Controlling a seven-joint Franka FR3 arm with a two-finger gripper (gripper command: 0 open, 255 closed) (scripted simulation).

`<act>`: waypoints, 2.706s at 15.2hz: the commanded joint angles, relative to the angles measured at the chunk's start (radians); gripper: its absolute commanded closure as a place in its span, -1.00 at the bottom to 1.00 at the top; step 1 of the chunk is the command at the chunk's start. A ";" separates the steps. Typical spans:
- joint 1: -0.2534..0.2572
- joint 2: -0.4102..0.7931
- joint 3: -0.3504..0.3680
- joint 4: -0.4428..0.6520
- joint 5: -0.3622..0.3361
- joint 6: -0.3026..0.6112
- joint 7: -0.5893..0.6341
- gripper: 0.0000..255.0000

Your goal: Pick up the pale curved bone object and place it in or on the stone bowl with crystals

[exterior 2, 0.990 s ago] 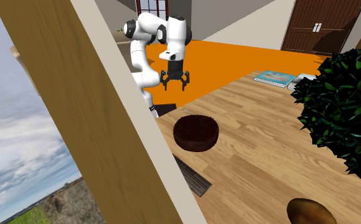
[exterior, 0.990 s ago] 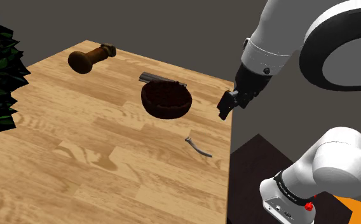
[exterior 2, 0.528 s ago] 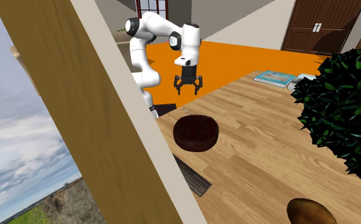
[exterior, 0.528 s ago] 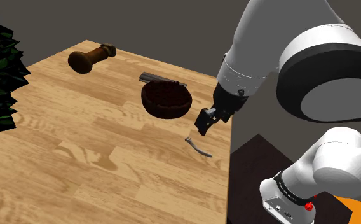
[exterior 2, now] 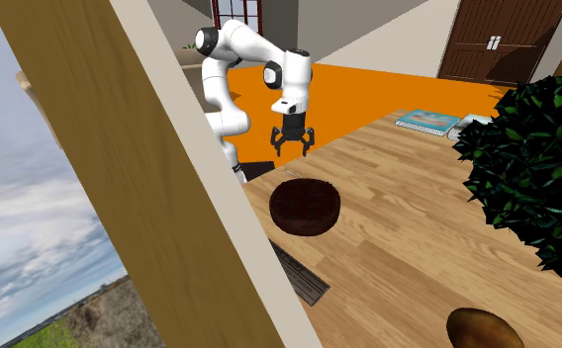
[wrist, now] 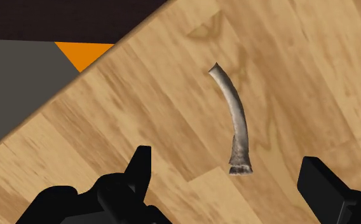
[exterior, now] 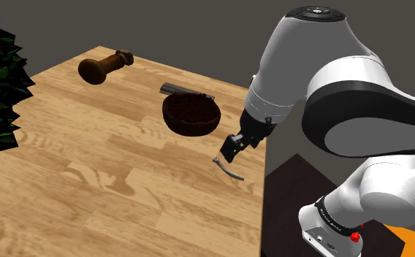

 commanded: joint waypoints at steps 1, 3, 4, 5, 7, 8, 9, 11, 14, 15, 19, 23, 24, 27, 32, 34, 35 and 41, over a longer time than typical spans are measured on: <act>0.000 0.001 0.001 -0.001 0.000 0.003 0.000 -1.00; 0.000 0.001 0.001 -0.001 0.000 0.003 0.000 -1.00; 0.000 0.001 0.001 -0.001 0.000 0.003 0.000 -1.00; 0.000 0.001 0.001 -0.001 0.000 0.002 0.000 -1.00; 0.000 0.001 0.001 -0.001 0.000 0.002 0.000 1.00; 0.000 0.001 0.001 -0.001 0.000 0.002 0.000 1.00; 0.000 0.001 0.001 -0.001 0.000 0.002 0.000 1.00; 0.000 0.001 0.001 -0.001 0.000 0.002 0.000 1.00; 0.000 0.001 0.001 -0.001 0.000 0.002 0.000 1.00; 0.000 0.001 0.001 -0.001 0.000 0.002 0.000 1.00; 0.057 0.043 0.028 -0.081 -0.024 0.171 -0.165 -1.00; 0.063 0.081 0.047 -0.123 -0.033 0.261 -0.198 -1.00; 0.060 0.091 0.052 -0.130 -0.034 0.278 -0.196 -1.00; 0.051 0.122 0.068 -0.150 -0.039 0.328 -0.190 -1.00; 0.048 0.128 0.071 -0.154 -0.040 0.338 -0.188 -1.00; 0.048 0.128 0.071 -0.154 -0.040 0.338 -0.188 -1.00; 0.048 0.128 0.071 -0.154 -0.040 0.338 -0.188 -1.00; 0.047 0.132 0.074 -0.151 -0.042 0.339 -0.185 1.00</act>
